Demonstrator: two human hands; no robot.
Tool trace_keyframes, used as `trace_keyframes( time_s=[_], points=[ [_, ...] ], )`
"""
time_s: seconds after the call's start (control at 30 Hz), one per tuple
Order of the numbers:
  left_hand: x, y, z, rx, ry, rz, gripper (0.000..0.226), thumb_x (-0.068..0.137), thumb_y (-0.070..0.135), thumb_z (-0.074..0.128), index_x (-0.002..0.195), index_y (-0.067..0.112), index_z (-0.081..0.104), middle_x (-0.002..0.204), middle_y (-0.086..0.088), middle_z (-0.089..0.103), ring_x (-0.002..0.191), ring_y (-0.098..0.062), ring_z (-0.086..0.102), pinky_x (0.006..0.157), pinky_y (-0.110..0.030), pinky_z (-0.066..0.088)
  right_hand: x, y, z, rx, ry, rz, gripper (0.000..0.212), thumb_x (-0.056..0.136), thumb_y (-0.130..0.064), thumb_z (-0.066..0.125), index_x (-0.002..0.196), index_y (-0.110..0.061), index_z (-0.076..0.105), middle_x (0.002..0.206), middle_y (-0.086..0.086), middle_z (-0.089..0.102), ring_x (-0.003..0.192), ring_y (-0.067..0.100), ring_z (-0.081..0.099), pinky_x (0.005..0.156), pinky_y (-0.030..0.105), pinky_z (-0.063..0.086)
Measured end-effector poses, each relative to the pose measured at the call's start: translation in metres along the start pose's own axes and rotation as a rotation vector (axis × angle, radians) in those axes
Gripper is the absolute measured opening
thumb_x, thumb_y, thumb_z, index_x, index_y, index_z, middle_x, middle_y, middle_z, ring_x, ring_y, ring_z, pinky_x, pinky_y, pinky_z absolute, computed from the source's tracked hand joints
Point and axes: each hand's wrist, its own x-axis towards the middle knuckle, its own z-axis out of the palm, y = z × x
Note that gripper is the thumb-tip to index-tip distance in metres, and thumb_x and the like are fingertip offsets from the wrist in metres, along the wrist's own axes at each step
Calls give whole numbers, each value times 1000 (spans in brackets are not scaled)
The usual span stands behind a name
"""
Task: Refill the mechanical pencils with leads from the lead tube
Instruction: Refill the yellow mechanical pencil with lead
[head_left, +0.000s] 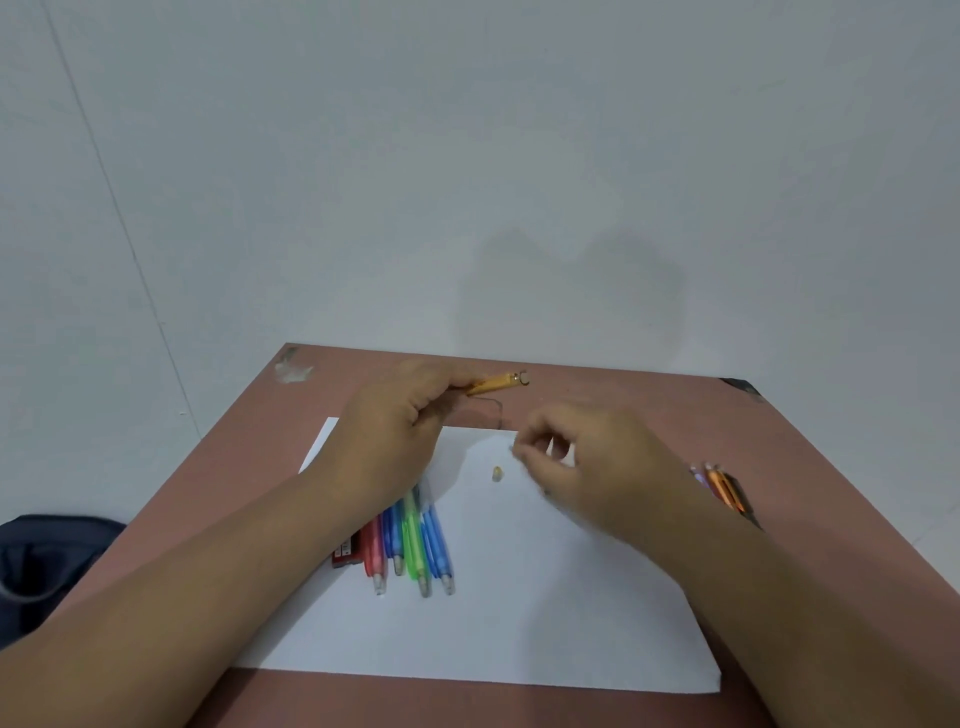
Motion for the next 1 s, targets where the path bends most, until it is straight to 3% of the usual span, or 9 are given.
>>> trace_keyframes(
  time_s=[0.07, 0.13, 0.27, 0.43, 0.53, 0.67, 0.8, 1.0],
  points=[
    [0, -3, 1, 15, 23, 14, 33, 96, -1, 58, 117, 20, 72, 105, 18, 64, 101, 16, 52, 88, -1, 36, 0, -2, -8, 130, 203, -16, 11, 90, -20, 71, 83, -28, 72, 77, -16, 64, 73, 5, 59, 63, 14, 43],
    [1, -5, 2, 27, 28, 18, 33, 96, -2, 58, 117, 20, 73, 107, 10, 68, 100, 7, 55, 88, -3, 37, -1, -5, -12, 196, 357, -55, 11, 89, -14, 74, 84, -25, 74, 77, -11, 66, 71, 12, 61, 64, 18, 47],
    [1, -6, 1, 7, 35, -20, 34, 97, 0, 57, 118, 22, 72, 106, 11, 66, 103, 6, 54, 87, -2, 36, -3, -10, -12, 168, 467, -150, 12, 86, -7, 75, 86, -18, 75, 77, -8, 67, 70, 14, 61, 63, 23, 49],
    [1, -7, 2, 23, 41, -2, 36, 96, 0, 58, 118, 24, 72, 106, 10, 67, 102, 8, 54, 87, -3, 37, -2, -8, -12, 121, 483, -199, 6, 88, -15, 69, 85, -18, 74, 76, -8, 65, 70, 12, 60, 62, 30, 50],
    [0, -6, 3, 30, 50, 15, 36, 95, -2, 60, 118, 24, 73, 105, 12, 65, 99, 13, 52, 88, -2, 36, -1, -7, -11, 120, 475, -189, 6, 89, -17, 69, 86, -19, 74, 76, -10, 64, 71, 12, 60, 62, 27, 49],
    [1, -7, 4, 37, 48, 26, 36, 94, -3, 61, 117, 22, 73, 108, 9, 67, 100, 2, 55, 89, -2, 36, 0, -5, -10, 113, 455, -176, 8, 89, -12, 72, 87, -19, 74, 77, -11, 64, 72, 12, 59, 62, 23, 47],
    [0, -5, 3, 24, 49, 3, 36, 95, 0, 61, 117, 26, 73, 106, 13, 64, 100, 4, 55, 87, -1, 36, -1, -6, -11, 116, 438, -163, 7, 91, -14, 71, 88, -20, 73, 78, -12, 62, 73, 13, 59, 62, 18, 44],
    [-1, -4, 1, 35, 24, -5, 36, 96, 4, 60, 118, 29, 72, 102, 15, 59, 100, 8, 53, 83, 0, 34, 0, -1, -10, 42, 411, -189, 8, 92, -14, 68, 88, -20, 71, 80, -11, 62, 76, 13, 59, 64, 33, 50]
  ],
)
